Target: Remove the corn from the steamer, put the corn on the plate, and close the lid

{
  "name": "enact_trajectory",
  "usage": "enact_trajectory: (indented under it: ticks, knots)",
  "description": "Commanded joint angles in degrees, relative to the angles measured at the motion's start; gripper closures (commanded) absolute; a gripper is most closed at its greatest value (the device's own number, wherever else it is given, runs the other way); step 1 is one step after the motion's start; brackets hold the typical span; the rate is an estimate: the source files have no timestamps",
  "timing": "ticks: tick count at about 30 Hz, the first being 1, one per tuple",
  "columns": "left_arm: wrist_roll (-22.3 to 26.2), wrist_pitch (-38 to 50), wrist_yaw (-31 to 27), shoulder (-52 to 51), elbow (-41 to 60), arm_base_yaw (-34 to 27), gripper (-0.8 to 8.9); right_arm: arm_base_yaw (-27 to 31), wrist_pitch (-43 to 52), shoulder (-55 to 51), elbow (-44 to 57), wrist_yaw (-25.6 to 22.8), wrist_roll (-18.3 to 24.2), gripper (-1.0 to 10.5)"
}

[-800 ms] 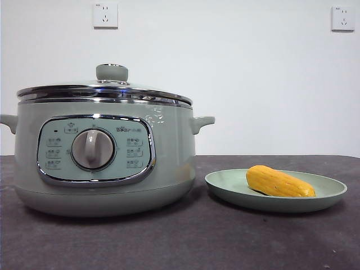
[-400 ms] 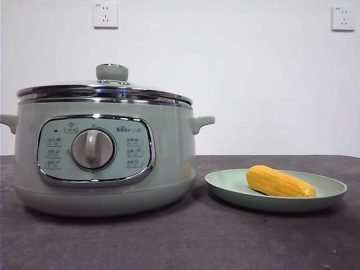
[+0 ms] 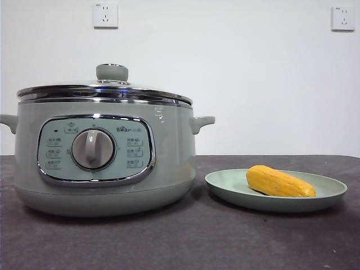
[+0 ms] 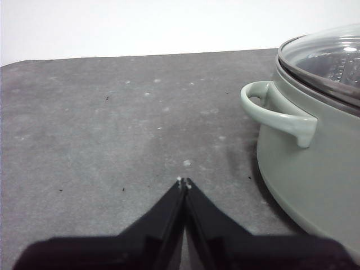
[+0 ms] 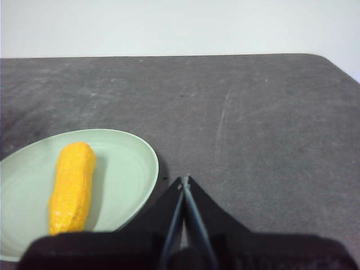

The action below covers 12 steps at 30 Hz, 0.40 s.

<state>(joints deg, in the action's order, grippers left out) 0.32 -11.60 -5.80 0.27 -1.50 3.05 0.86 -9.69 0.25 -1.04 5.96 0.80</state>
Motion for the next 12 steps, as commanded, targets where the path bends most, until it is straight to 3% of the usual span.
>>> enact_trajectory:
  ticks: [1,12]
  knots:
    - [-0.55,-0.02,0.07,-0.15,0.72,-0.13,8.16,0.09,-0.44,0.13,0.7,-0.39,-2.23,9.5]
    - [-0.55,-0.02,0.04,-0.15,0.72,-0.13,8.16,0.09,-0.42,0.13,0.68,-0.35,-2.23,9.5]
